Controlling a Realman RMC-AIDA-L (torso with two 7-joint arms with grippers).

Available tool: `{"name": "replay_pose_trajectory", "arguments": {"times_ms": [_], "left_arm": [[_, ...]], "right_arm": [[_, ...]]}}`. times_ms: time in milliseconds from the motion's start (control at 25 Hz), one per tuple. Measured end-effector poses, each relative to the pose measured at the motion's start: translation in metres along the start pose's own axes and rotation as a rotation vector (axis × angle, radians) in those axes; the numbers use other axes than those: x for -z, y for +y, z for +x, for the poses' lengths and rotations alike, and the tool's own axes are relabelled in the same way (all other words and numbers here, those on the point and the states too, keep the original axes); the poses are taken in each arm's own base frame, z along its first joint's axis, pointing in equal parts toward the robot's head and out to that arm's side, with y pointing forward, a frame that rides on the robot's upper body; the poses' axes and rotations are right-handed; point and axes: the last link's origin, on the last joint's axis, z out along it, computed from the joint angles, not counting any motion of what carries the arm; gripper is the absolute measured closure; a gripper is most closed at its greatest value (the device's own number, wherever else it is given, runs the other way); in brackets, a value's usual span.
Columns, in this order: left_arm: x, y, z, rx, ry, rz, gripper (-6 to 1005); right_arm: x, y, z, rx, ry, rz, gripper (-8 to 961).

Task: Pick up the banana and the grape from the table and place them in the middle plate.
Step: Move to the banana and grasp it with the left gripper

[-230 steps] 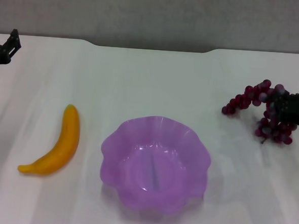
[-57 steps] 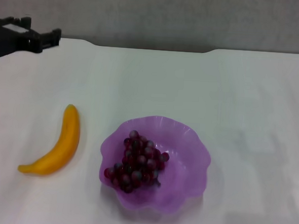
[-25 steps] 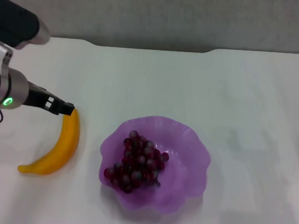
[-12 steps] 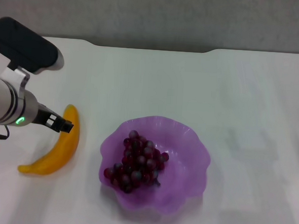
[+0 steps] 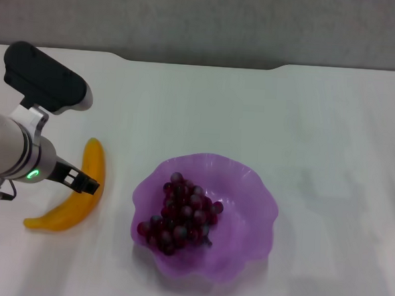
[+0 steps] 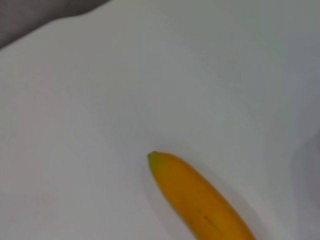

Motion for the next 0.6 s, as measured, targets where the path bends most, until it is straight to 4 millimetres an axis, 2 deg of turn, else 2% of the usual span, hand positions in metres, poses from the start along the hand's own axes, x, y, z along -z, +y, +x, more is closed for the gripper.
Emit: {"name": "replay_pose_trajectory", "arguments": {"times_ms": [600], "left_arm": [[-0.016, 0.013, -0.006, -0.021, -0.039, -0.013, 222]], "right_arm": [[0.0, 0.0, 0.0, -0.001, 0.001, 0.001, 69]]}}
